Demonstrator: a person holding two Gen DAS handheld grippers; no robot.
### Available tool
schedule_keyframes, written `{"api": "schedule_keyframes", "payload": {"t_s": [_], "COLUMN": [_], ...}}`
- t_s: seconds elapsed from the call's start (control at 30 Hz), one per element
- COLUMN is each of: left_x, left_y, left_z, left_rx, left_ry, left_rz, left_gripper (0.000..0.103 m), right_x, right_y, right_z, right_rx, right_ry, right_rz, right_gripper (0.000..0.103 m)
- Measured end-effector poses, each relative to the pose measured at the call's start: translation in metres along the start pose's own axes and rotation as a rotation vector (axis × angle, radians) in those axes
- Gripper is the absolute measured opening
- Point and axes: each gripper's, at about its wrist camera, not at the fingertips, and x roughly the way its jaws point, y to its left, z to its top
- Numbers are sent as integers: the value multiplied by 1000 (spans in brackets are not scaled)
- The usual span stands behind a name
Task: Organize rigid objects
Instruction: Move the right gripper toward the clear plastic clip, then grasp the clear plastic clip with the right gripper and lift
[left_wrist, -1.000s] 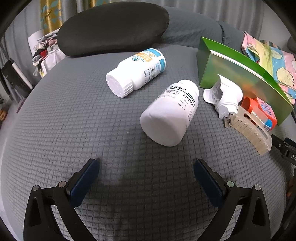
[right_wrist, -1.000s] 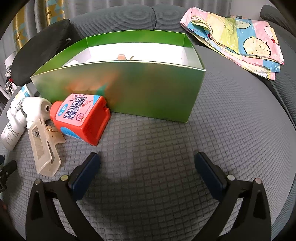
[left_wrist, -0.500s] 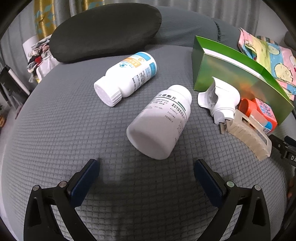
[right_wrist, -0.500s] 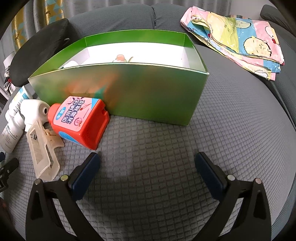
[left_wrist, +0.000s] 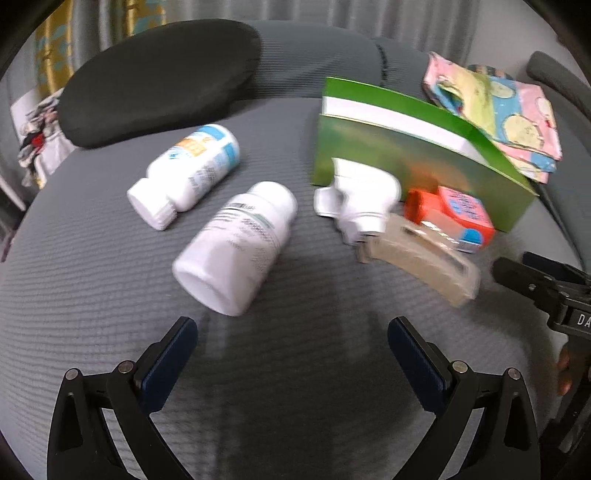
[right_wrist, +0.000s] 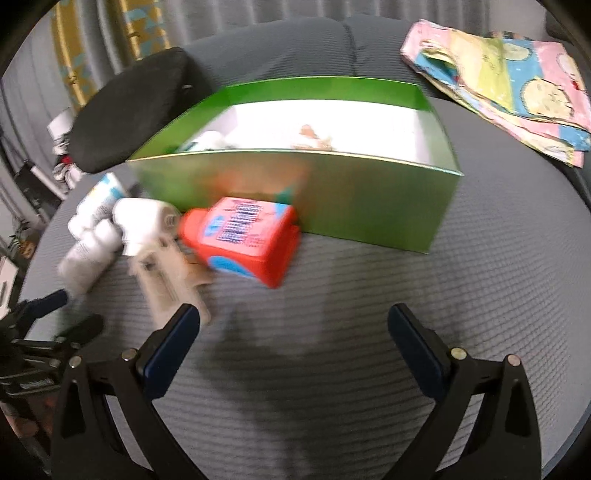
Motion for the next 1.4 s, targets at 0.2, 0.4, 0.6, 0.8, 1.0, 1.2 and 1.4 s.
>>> {"api": "schedule_keyframes", "payload": {"t_s": [0.2, 0.4, 0.6, 0.8, 1.0, 1.2, 1.4], "left_x": [-17, -10, 5, 24, 43, 35, -3], "left_y": [-17, -42, -63, -72, -71, -68, -77], "left_z": [-5, -1, 13, 31, 38, 37, 43], "left_rx": [64, 90, 98, 73, 41, 58, 105], "left_ry": [-15, 10, 22, 35, 55, 45, -28], "left_rz": [-106, -191, -227, -277, -298, -307, -312], "left_gripper": [102, 102, 102, 78, 66, 54, 53], "right_x": [-8, 12, 41, 57, 58, 49, 7], "right_y": [11, 27, 35, 42, 46, 40, 39], "right_z": [5, 11, 24, 36, 38, 35, 39], "right_rx": [27, 14, -6, -59, -121, -99, -100], "right_ry": [53, 130, 229, 275, 288, 248, 144], "right_rz": [192, 241, 297, 317, 355, 372, 398], "right_gripper": [99, 86, 73, 55, 40, 36, 35]}}
